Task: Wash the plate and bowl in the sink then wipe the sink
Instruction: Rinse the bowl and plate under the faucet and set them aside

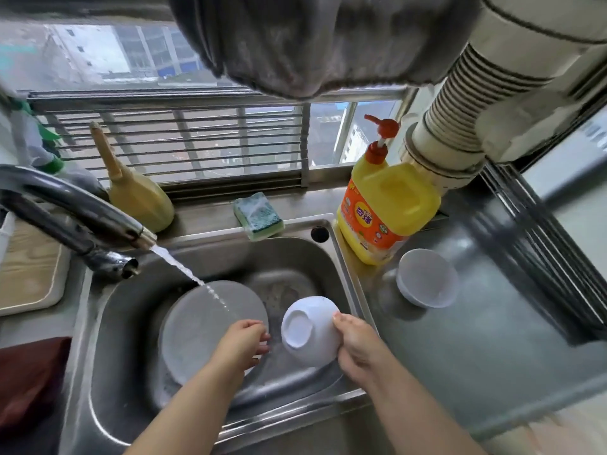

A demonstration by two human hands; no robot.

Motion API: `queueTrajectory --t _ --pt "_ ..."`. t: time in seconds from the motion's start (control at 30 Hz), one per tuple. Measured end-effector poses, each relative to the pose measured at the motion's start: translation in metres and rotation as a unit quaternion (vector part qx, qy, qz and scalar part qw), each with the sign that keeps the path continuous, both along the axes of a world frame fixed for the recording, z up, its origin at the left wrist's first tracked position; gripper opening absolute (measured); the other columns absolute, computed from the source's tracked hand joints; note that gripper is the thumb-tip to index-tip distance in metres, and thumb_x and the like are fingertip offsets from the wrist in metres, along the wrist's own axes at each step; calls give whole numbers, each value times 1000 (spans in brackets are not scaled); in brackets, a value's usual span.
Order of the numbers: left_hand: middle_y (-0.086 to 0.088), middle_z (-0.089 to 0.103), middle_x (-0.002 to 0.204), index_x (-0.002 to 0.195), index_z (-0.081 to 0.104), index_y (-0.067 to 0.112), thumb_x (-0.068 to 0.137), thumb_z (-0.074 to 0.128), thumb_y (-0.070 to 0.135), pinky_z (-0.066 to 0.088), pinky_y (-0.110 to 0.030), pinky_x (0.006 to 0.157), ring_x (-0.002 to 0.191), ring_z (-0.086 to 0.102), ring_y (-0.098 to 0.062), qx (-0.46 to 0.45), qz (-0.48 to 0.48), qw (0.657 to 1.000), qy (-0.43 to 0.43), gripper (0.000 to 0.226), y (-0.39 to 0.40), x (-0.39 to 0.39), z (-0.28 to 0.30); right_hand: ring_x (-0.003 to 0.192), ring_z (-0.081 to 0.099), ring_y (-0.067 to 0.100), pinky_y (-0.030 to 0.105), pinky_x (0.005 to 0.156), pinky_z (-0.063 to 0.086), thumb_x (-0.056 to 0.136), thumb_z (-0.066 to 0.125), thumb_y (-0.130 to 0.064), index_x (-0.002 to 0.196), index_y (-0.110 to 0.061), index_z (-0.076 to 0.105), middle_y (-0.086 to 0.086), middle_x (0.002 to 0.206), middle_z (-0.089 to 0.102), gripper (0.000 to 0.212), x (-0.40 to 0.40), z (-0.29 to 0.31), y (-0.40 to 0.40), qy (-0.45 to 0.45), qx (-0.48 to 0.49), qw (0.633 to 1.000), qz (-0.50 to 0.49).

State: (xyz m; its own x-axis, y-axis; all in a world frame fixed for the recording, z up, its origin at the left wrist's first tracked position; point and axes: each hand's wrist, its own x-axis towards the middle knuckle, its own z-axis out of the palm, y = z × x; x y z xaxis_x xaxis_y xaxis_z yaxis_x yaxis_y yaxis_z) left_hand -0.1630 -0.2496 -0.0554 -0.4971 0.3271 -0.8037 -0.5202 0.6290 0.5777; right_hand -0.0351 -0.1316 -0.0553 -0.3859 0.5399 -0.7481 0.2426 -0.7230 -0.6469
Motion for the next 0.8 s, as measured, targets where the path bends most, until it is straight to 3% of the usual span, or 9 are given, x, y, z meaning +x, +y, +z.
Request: queueTrajectory --t 0.1,0.2,0.27,0.3,0.4,0.5,0.6,0.7,0.8 --pt "-8 57 83 96 55 12 97 41 9 34 -25 58 65 53 -20 11 -2 1000 -18 15 11 9 2 87 58 21 35 80 49 100 42 -13 98 -1 59 15 97 62 21 24 25 12 54 1 997 -51" --pt "-8 57 81 89 54 13 98 41 9 34 -25 57 64 53 -20 23 -12 999 -19 17 22 15 2 82 55 14 29 77 48 98 47 -16 90 -7 61 6 88 62 18 57 72 32 17 168 985 26" --pt "-7 59 82 88 54 14 98 42 11 34 -25 58 64 55 -20 25 -17 999 -20 16 28 18 0 69 50 6 12 63 41 96 52 -17 88 -10 62 -8 74 59 15 79 105 46 -60 335 932 127" --pt "-7 60 82 89 54 14 98 42 11 35 -25 59 65 56 -20 26 -19 999 -22 16 30 19 -1 61 47 2 10 56 37 94 55 -20 85 -13 62 -12 66 57 13 88 117 53 -93 397 897 167" --pt "-7 62 81 89 55 14 98 43 11 37 -25 61 66 57 -21 31 -28 999 -22 14 37 25 -7 59 53 8 17 55 39 89 62 -25 84 -20 65 -9 66 62 8 105 121 74 -184 537 791 229" --pt "-9 64 83 90 56 14 97 42 8 40 -27 63 68 59 -23 40 -34 999 -9 16 43 31 -12 74 60 31 35 62 46 89 61 -22 92 -16 68 7 80 69 10 107 89 91 -275 629 673 276" --pt "-10 64 83 89 56 13 97 41 7 41 -28 63 68 58 -24 50 -27 998 -2 17 44 33 -14 63 58 36 34 56 47 82 55 -24 82 -13 69 11 67 67 18 103 57 102 -295 666 626 279" --pt "-12 65 84 91 58 10 97 45 12 44 -30 65 69 60 -25 63 -20 998 11 15 39 31 -15 51 57 32 29 53 46 75 58 -20 73 -14 69 8 56 64 12 96 40 105 -309 705 586 253" --pt "-13 62 81 95 58 6 97 47 11 42 -29 61 65 57 -24 64 -25 997 24 13 32 26 -17 47 56 28 25 52 45 72 61 -18 69 -14 68 3 53 62 8 96 31 107 -320 715 565 261"
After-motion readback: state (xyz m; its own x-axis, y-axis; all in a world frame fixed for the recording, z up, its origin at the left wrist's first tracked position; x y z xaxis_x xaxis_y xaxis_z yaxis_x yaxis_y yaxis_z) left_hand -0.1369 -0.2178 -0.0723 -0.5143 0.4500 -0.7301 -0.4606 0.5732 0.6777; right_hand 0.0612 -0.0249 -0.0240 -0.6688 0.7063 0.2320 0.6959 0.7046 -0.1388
